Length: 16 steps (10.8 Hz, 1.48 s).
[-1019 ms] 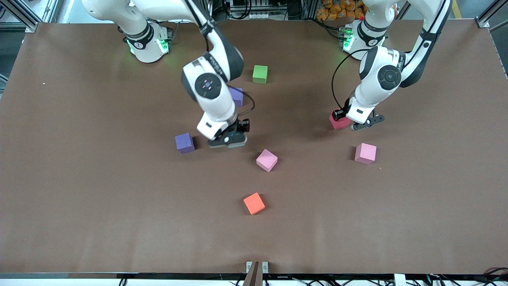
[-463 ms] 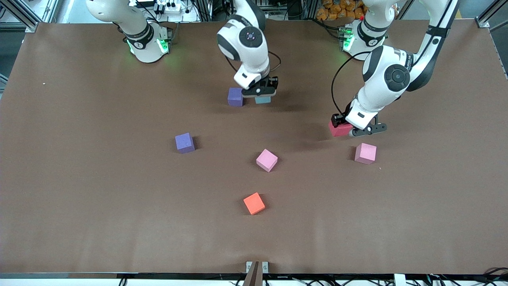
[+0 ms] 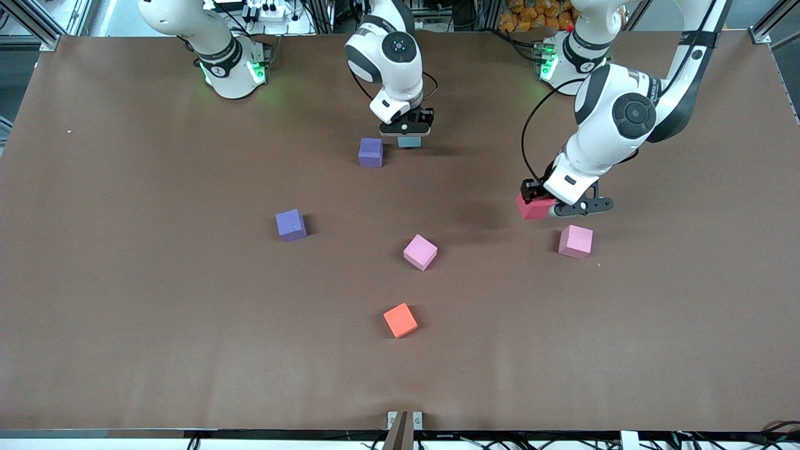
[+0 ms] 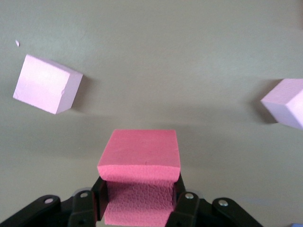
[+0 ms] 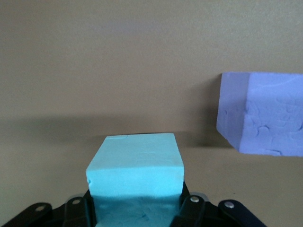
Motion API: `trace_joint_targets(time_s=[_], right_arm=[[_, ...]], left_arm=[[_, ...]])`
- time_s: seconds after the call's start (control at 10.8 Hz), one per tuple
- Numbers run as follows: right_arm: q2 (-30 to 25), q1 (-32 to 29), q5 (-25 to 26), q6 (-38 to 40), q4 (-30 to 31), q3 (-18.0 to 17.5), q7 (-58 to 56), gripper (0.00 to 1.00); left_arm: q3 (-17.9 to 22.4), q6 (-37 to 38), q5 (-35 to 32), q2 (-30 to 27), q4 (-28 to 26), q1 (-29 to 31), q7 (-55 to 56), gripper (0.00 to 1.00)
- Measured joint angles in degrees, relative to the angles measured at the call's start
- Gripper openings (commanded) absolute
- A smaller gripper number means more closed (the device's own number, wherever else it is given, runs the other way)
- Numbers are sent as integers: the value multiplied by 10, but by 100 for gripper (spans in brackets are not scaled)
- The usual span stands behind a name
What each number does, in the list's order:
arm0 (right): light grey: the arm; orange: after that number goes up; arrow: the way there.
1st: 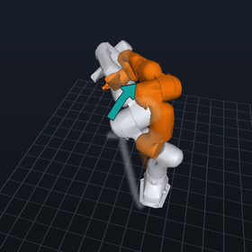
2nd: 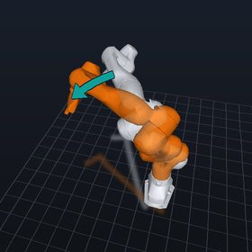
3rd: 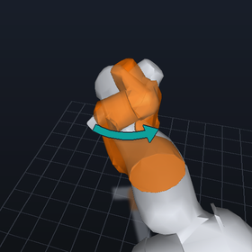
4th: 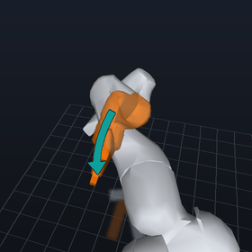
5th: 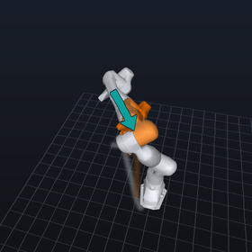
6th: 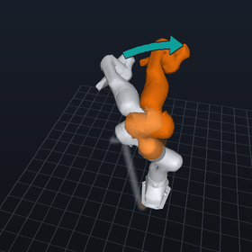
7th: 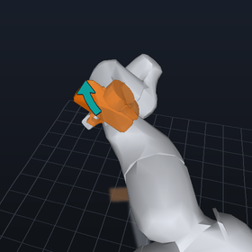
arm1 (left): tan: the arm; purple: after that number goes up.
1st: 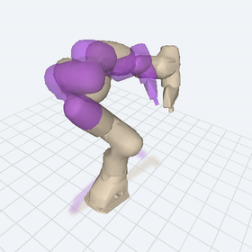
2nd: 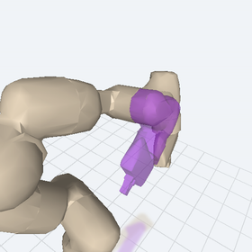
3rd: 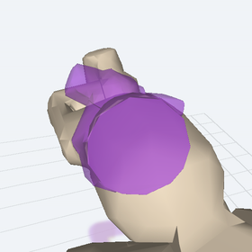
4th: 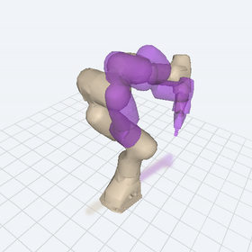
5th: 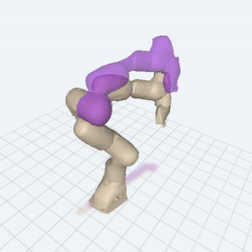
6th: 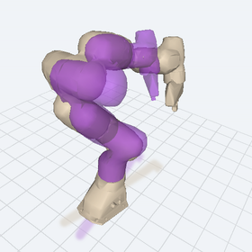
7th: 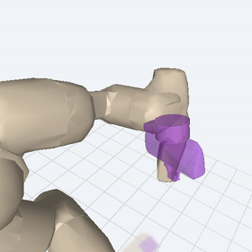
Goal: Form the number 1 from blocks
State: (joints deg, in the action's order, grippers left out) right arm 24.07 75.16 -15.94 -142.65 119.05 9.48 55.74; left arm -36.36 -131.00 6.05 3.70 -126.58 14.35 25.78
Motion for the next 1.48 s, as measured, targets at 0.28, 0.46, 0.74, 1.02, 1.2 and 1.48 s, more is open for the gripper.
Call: trace_joint_targets(time_s=[0.28, 0.46, 0.74, 1.02, 1.2, 1.48], right_arm=[[5, 19, 0, -8, 3, -1, 1, 100], [6, 20, 0, -12, 4, 1, 1, 100], [-16, -15, 9, -8, 2, 8, 1, 100], [-61, -99, 109, 62, 4, 10, -9, 100], [-66, -138, 133, 73, 9, 10, -41, 100], [-68, -165, 137, 39, 37, 5, -46, 100]], left_arm=[[0, 9, 0, 0, 4, -1, -14, 0], [0, 15, 0, 0, 5, -1, -16, 0], [0, 16, 0, 0, 6, -2, -22, 0], [-2, 17, 0, 0, 24, -42, -23, 0], [-3, 18, 0, 5, 30, -87, -23, 0], [-3, 19, 0, 18, 31, -127, -21, 0]])
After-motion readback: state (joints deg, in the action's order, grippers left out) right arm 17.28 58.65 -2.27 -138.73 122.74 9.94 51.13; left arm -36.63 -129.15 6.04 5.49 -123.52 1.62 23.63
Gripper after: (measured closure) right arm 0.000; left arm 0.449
